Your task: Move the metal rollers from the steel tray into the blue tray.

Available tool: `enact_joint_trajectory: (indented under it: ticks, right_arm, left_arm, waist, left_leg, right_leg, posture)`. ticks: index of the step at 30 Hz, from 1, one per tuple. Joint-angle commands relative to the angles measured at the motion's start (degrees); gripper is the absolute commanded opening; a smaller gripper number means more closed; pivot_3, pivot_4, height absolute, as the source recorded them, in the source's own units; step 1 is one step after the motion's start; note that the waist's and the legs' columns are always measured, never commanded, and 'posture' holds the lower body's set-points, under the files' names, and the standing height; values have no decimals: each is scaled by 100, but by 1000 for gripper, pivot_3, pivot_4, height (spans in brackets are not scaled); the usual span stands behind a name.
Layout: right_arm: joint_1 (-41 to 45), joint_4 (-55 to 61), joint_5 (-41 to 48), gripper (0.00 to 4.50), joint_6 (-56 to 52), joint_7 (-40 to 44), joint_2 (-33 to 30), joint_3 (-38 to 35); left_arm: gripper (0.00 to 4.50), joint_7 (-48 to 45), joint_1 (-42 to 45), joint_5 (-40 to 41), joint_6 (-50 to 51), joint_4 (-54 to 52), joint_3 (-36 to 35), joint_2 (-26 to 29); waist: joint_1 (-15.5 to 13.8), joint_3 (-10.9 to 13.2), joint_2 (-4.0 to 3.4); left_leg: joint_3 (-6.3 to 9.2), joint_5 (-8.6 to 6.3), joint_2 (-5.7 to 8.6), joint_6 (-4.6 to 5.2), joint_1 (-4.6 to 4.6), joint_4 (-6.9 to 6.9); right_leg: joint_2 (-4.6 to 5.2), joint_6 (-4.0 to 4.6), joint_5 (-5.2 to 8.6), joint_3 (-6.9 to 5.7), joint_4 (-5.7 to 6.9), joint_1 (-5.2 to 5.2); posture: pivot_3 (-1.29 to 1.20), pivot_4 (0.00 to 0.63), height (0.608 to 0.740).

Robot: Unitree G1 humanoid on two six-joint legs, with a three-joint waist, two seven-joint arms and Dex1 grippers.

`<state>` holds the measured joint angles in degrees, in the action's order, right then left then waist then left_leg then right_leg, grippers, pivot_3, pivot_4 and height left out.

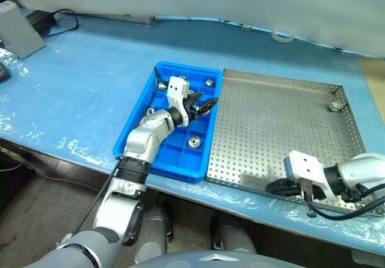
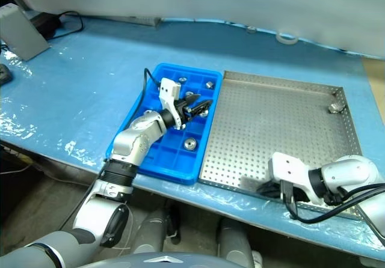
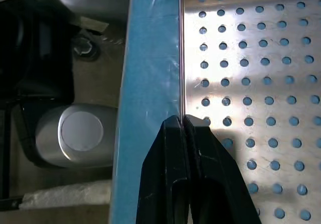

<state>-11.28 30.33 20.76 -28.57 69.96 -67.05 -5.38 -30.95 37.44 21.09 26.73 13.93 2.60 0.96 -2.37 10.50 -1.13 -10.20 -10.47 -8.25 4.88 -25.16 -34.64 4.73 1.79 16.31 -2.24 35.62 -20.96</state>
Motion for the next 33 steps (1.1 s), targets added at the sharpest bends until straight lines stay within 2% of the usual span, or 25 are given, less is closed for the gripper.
enact_joint_trajectory:
  ticks: [1, 7, 12, 18, 21, 24, 26, 29, 33]
  right_arm:
    - [-313, 412, 209, 45, -170, 308, -159, 209]
    - [-414, 784, 458, 45, -468, 336, -323, 81]
    - [-883, 553, 342, 45, -105, 305, -141, -382]
    - [-352, 812, 1661, 45, -1013, 306, 2, -1383]
    - [24, 793, 2047, 45, -1294, 159, -5, -1692]
    - [145, 748, 1919, 45, -1248, 79, -45, -1810]
    - [-165, 883, 1654, 45, -1041, 196, -45, -1886]
    - [-617, 1185, 1643, 658, -960, 369, 26, -2100]
    - [-1183, 1371, 1394, 1986, -804, 633, 28, -2385]
  left_arm:
    - [3334, -34, 86, -5, -96, -67, -3, -17]
    - [3334, -2, 69, -2, -104, -82, -19, -30]
    - [3334, 18, 56, -5, -104, -91, -35, -32]
    - [3334, 17, 73, -5, -117, -55, -54, -15]
    - [3334, 12, 92, -11, -136, -11, -63, -10]
    - [3334, 19, 97, -8, -142, 3, -67, -16]
    - [3334, 19, 98, -11, -144, 7, -65, -16]
    - [3334, 17, 96, -15, -151, 4, -60, -14]
    - [3334, 37, 69, -13, -142, -26, -62, -25]
  waist:
    - [-6, 0, 0]
    - [44, 0, -4]
    - [77, 1, -3]
    - [116, 1, -3]
    - [118, 0, -3]
    - [94, 0, -3]
    - [61, 0, -3]
    - [23, 0, -4]
    - [15, 1, -3]
  left_leg:
    - [1, 0, 0, 0, 0, 0]
    - [8, 0, 8, 0, -2, -1]
    - [8, 12, 7, -14, 18, -6]
    - [8, 30, 25, 3, 20, -6]
    - [8, 29, 31, 7, 17, -6]
    - [8, 27, 34, 11, 11, -5]
    - [8, 26, 35, 13, 7, -5]
    - [8, 24, 36, 17, 3, -2]
    - [8, 23, 37, 17, 4, -1]
  right_leg:
    - [0, 0, 0, -1, 0, 1]
    - [8, -4, -2, -8, 2, 1]
    - [9, -15, -9, -5, 1, 20]
    - [25, -19, -13, -3, 4, 25]
    - [31, -19, -12, -4, 2, 23]
    - [34, -19, -12, -6, 0, 21]
    - [36, -19, -12, -10, -3, 20]
    - [38, -20, -12, -12, -9, 18]
    - [39, -21, -12, -12, -10, 18]
  posture:
    - [-199, 150, 740]
    - [-192, 150, 740]
    - [-186, 150, 740]
    - [-186, 150, 740]
    - [-185, 150, 740]
    - [-188, 150, 740]
    - [-188, 150, 740]
    - [-188, 150, 740]
    - [-184, 150, 740]
